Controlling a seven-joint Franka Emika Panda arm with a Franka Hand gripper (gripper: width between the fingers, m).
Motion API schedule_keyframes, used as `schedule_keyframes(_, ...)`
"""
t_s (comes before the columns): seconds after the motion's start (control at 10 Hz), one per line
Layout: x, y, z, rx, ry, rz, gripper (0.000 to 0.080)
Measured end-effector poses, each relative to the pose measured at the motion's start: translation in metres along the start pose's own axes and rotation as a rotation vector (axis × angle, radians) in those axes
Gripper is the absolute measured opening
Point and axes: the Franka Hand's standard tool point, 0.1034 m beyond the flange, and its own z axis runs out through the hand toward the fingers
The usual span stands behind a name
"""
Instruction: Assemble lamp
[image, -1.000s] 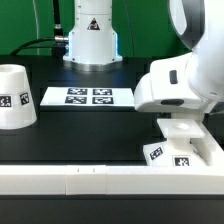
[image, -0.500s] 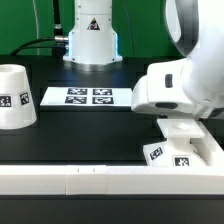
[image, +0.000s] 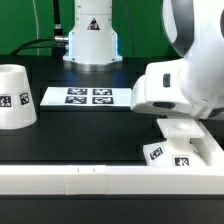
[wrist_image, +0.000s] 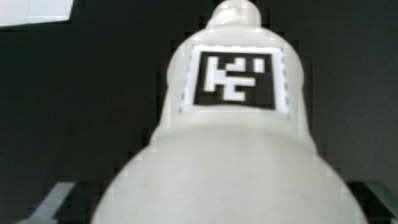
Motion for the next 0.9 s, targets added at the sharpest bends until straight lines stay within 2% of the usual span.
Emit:
schedule_keyframes(0.1, -0.003, 0.003, -0.008, -0.013, 0.013, -0.05, 0.0573)
schedule_keyframes(0.3, -0.014, 0.01, -0.039, -0.048, 0.042, -0.175, 0.0573)
schedule_keyframes(0.4, -0.022, 0.014, -0.061, -0.043, 0.049, -0.212, 0.0573)
schedule_keyframes(0.5, -0.027, 0.018, -0.076, -0.037, 0.075, -0.225, 0.0574)
schedule_keyframes(0.6, -0.032, 0.02, -0.083, -0.037, 0.088, -0.233, 0.0574)
schedule_keyframes(0.8, -0.025, 0.018, -0.084, -0.032, 0.128, -0.233, 0.0574)
schedule_keyframes(0.9, -0.018, 0.016, -0.09, -0.024, 0.207, -0.233, 0.0574)
